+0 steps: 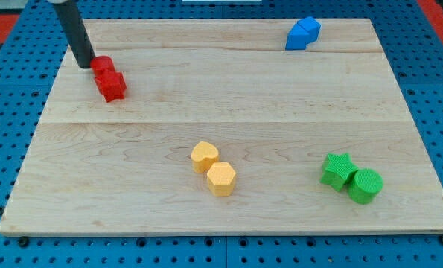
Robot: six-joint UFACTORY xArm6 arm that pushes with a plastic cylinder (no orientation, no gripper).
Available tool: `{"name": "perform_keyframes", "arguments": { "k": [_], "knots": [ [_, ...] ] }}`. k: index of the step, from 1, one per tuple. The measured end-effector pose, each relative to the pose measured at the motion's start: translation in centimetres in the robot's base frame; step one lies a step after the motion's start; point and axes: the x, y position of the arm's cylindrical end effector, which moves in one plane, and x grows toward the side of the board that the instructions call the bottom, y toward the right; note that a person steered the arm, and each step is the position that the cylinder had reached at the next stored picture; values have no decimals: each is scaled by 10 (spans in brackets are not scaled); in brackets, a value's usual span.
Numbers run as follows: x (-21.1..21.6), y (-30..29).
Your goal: Push the red blocks downwards
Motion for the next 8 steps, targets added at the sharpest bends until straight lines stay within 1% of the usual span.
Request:
{"name": "perform_keyframes", "arguments": {
  "k": [1, 2, 3, 4, 5, 6, 7, 8],
  "knots": [
    [2, 51],
    [10, 56],
    [-13, 43],
    [-38, 70],
    [-9, 99],
    [31, 98],
    [65, 46],
    [59, 38]
  ]
}}
